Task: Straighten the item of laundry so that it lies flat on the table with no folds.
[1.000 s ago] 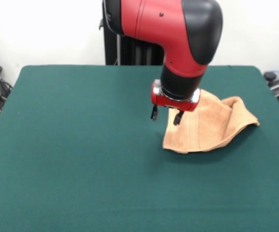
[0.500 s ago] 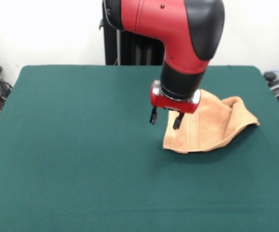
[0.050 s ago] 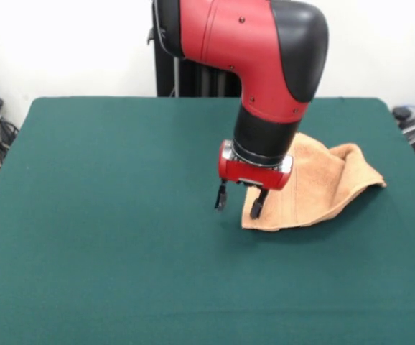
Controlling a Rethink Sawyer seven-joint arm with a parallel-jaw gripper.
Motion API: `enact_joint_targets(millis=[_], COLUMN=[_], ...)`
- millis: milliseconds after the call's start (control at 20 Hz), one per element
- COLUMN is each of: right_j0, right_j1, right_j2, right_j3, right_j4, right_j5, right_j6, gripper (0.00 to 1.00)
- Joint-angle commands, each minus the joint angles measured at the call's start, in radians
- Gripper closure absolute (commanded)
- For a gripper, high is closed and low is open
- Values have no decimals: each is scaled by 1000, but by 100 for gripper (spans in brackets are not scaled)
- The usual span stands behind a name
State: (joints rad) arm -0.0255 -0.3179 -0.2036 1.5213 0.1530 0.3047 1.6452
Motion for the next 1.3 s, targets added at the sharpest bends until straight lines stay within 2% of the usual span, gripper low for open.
enact_joint_targets(millis=[50, 1000, 1050, 1300], right_j0=[9, 57, 57, 36], right_j1=[48, 63, 65, 70], right_j2=[42, -18, -18, 0], right_j3=[37, 2, 0, 14], right_j4=[47, 81, 83, 90], right_j5=[-34, 109, 114, 124], right_j6=[250, 232, 229, 228], gripper=[0, 0, 100, 100])
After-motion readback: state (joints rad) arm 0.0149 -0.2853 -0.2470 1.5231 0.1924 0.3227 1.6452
